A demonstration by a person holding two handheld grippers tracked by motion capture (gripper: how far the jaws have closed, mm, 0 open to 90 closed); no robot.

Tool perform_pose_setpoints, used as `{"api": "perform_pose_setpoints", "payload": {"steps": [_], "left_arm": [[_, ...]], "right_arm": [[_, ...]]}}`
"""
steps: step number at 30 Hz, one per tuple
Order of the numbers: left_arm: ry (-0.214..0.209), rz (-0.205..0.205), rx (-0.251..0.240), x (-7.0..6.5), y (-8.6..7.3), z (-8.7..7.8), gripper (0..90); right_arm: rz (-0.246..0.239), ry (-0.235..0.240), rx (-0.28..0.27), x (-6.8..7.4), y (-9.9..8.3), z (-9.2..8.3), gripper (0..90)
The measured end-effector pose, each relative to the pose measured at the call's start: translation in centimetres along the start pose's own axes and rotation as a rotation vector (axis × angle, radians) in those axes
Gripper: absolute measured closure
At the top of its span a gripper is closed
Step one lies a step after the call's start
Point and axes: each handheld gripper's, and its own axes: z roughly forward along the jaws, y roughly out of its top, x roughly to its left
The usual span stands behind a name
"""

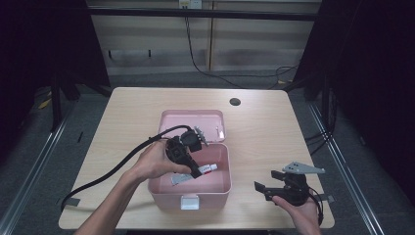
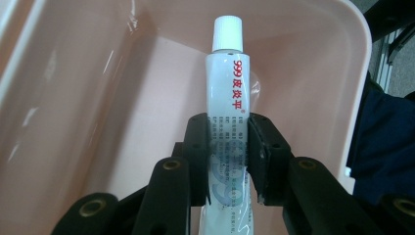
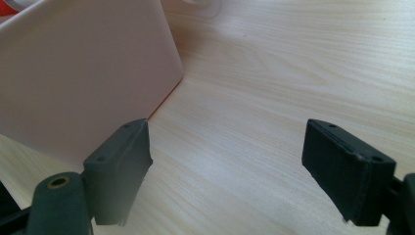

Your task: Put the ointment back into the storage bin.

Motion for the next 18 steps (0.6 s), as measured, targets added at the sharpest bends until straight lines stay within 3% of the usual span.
{"api": "perform_pose_setpoints", "payload": {"steps": [4, 7, 11, 13, 18], "left_arm": [[0.036, 0.03, 0.052, -0.4, 0.6, 0.6, 71.5], [0.004, 0.053, 0.046, -0.6, 0.8, 0.9, 71.5], [0.026, 0.052, 0.093, -0.4, 0.8, 2.0, 71.5], [0.023, 0.044, 0.106, -0.2, 0.8, 2.5, 71.5], [0.003, 0.069, 0.126, -0.2, 0.8, 3.2, 71.5]], "right_arm": [[0.002, -0.001, 0.001, 0.0, 0.0, 0.0, 17.7], [0.002, -0.001, 0.002, 0.0, 0.0, 0.0, 17.7], [0.002, 0.001, 0.002, 0.0, 0.0, 0.0, 17.7], [0.001, 0.0, 0.001, 0.0, 0.0, 0.0, 17.7], [0.001, 0.0, 0.001, 0.0, 0.0, -0.1, 17.7]]}}
